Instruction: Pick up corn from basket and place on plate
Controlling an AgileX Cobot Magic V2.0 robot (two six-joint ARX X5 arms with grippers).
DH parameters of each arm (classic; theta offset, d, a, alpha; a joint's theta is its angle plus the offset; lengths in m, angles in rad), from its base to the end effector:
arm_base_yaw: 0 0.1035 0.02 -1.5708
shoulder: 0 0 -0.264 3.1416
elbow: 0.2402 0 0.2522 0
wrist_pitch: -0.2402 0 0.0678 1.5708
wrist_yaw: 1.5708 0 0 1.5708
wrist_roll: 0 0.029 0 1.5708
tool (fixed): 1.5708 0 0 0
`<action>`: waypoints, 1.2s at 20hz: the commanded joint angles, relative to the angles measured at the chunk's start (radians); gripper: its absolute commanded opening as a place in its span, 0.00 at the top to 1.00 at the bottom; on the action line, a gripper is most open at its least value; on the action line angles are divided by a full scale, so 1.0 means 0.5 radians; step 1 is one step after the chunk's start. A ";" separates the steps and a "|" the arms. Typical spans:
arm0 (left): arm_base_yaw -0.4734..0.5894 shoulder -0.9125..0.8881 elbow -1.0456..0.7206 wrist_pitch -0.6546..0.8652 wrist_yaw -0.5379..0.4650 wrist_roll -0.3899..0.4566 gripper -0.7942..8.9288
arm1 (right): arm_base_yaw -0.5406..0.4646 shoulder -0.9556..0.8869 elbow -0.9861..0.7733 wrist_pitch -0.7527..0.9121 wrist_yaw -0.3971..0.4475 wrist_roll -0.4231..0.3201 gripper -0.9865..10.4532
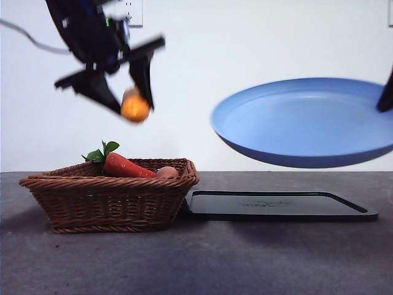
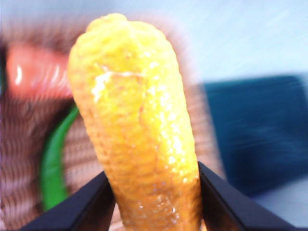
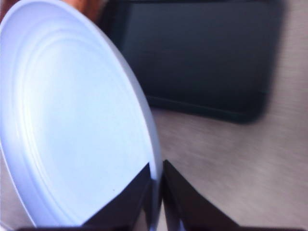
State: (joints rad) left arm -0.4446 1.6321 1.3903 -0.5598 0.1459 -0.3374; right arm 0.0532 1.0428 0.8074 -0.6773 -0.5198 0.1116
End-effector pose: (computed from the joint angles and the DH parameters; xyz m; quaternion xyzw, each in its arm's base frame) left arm 0.3191 -0.1567 0.2973 -0.0907 0.4253 -0.1993 0.8781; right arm 0.1950 0.0248 0.2592 0.1497 0.4422 0.2294 0.8541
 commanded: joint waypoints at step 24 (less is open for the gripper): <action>-0.725 0.334 0.045 0.010 0.381 0.647 0.58 | 0.005 0.581 0.039 0.374 -0.378 0.330 0.91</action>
State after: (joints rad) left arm -0.7971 1.7794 1.3922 -0.5564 0.3389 -0.0319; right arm 0.0521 1.3239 0.8074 -0.4973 -0.6922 0.2771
